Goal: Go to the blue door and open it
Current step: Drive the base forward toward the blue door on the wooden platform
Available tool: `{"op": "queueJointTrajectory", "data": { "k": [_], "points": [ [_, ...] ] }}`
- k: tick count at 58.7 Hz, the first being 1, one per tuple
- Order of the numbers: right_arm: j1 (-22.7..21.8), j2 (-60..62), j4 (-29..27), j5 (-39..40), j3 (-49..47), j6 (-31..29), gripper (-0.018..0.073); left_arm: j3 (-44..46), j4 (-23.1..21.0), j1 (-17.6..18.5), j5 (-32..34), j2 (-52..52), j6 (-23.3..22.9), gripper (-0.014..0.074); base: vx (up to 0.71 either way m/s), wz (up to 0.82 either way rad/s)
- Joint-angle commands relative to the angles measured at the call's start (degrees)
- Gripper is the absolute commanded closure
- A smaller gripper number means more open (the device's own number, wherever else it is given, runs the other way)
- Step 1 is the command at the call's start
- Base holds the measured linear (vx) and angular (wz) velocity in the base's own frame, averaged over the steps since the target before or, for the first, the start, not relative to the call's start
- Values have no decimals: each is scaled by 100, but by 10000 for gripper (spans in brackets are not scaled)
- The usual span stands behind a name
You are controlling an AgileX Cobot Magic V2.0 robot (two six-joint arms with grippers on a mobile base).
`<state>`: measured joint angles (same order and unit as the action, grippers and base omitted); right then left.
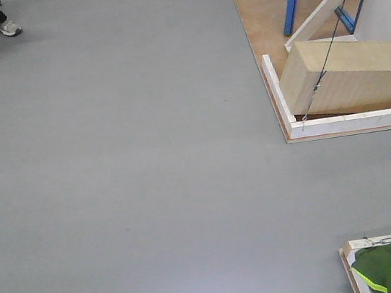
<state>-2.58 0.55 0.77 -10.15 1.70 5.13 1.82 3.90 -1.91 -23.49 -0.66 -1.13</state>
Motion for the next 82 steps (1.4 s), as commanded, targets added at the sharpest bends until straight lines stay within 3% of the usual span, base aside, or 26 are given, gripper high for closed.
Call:
{"op": "queueJointTrajectory", "data": {
  "k": [1, 58, 82],
  "points": [
    [10, 83, 54, 472, 8, -9, 551, 172, -14, 15, 487, -84, -41, 524, 0, 0],
    [29, 100, 54, 479, 8, -9, 551, 124, -14, 15, 487, -125, -41, 524, 0, 0],
    [14, 100, 54, 490, 8, -9, 551, -226, -15, 15, 779, -125, -39, 524, 5, -1]
  ]
}}
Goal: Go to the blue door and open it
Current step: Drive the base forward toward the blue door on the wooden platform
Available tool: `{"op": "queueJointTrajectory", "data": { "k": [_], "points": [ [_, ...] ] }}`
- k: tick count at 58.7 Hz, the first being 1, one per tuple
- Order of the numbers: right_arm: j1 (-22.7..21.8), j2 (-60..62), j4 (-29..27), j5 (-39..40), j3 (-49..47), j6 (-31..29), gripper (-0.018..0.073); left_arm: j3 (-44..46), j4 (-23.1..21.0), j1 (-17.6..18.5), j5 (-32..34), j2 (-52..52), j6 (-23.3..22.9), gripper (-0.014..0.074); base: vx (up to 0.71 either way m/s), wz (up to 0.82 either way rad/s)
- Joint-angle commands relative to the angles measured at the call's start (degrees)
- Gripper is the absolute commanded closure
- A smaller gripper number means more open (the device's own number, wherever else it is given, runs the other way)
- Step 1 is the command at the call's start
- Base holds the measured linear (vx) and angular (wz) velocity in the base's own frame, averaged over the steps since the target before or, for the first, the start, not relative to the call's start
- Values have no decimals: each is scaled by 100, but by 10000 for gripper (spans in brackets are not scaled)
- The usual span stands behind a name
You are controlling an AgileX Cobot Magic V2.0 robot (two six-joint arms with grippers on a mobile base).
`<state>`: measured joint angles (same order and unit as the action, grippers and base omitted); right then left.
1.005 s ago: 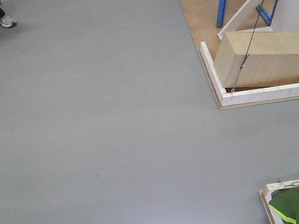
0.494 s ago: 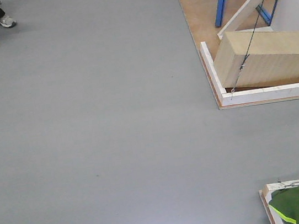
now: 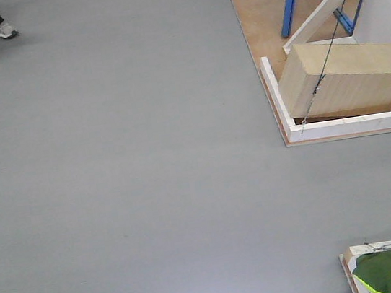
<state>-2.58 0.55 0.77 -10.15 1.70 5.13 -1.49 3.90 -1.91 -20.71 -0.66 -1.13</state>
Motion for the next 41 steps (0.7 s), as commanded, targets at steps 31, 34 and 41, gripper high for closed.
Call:
{"op": "queueJointTrajectory", "data": {
  "k": [31, 34, 41],
  "points": [
    [19, 111, 54, 490, 8, -9, 551, 105, -15, 15, 501, -125, -39, 524, 7, -6],
    [18, 111, 54, 490, 8, -9, 551, 105, -15, 15, 501, -125, -39, 524, 5, 2],
    [18, 111, 54, 490, 8, -9, 551, 105, -15, 15, 501, -125, -39, 524, 5, 4]
  ]
}}
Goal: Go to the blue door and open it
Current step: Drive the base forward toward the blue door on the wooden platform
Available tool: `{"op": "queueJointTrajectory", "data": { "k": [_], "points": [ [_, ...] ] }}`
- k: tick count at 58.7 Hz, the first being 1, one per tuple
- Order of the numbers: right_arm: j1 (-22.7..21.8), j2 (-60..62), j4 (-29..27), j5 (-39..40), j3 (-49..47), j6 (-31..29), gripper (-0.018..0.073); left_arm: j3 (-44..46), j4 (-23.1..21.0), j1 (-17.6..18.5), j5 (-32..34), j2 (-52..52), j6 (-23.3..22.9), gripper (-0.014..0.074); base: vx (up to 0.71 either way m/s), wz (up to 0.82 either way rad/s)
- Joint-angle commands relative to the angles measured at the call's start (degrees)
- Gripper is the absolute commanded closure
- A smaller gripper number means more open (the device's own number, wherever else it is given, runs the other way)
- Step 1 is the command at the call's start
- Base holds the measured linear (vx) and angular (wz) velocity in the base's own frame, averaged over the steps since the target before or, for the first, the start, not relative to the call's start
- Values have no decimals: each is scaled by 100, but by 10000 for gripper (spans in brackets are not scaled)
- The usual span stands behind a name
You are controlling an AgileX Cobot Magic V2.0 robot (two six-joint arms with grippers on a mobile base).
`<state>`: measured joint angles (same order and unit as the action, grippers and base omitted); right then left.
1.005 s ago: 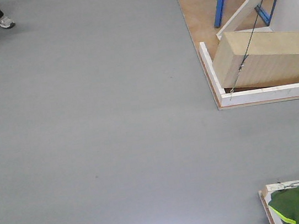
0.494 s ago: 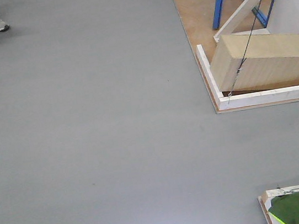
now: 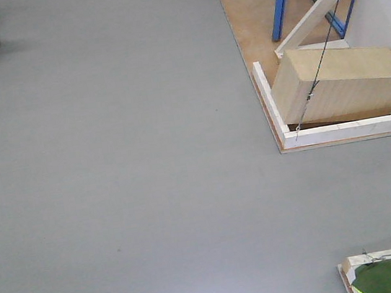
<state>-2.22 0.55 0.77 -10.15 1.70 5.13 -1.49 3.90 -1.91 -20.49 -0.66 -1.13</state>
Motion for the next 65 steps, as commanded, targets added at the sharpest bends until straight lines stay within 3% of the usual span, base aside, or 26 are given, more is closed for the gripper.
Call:
{"op": "queueJointTrajectory", "data": {
  "k": [1, 65],
  "points": [
    [-17, 111, 54, 490, 8, -9, 551, 105, -15, 15, 479, -125, -39, 524, 5, 3],
    [-24, 111, 54, 474, 8, -9, 551, 105, -15, 15, 481, -114, -39, 524, 15, 0]
  ]
}}
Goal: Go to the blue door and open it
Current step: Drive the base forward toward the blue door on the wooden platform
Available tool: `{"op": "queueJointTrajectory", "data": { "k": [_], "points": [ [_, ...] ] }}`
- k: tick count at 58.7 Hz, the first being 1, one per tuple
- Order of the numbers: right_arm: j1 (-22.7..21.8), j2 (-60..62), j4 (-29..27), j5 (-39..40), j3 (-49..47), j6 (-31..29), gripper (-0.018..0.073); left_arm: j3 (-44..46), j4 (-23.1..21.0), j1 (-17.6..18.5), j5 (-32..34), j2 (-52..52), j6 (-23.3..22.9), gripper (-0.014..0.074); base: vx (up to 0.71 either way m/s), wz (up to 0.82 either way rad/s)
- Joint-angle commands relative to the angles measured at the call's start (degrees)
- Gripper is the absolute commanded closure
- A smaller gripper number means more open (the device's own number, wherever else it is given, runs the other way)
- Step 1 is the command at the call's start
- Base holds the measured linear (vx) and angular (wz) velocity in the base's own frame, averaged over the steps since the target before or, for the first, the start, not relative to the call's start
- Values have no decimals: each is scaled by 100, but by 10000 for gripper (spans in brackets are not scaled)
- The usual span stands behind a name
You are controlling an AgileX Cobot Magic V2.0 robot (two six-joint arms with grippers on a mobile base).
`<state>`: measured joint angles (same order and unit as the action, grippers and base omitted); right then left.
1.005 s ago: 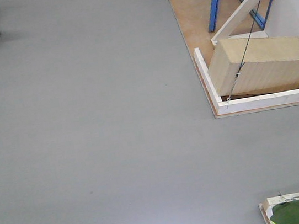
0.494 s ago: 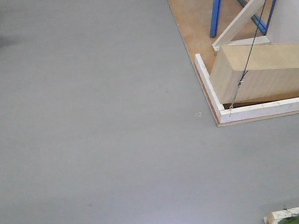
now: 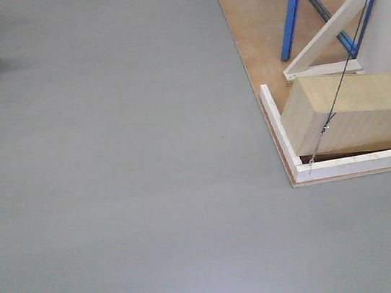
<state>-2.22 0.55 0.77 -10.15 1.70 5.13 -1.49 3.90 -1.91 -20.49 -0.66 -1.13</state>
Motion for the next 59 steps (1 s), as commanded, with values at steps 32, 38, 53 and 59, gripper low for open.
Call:
{"op": "queueJointTrajectory", "data": {
  "k": [32, 38, 53, 59],
  "points": [
    [-7, 111, 54, 488, 8, -9, 551, 105, -15, 15, 481, -105, -39, 524, 30, -3],
    [-15, 111, 54, 486, 8, -9, 551, 105, -15, 15, 481, -105, -39, 524, 34, 3],
    [-14, 105, 54, 486, 8, -9, 551, 111, -15, 15, 481, -107, -39, 524, 36, 1],
    [-14, 100, 54, 486, 8, -9, 551, 111, -15, 15, 481, -96, -39, 524, 37, -1]
  ]
}}
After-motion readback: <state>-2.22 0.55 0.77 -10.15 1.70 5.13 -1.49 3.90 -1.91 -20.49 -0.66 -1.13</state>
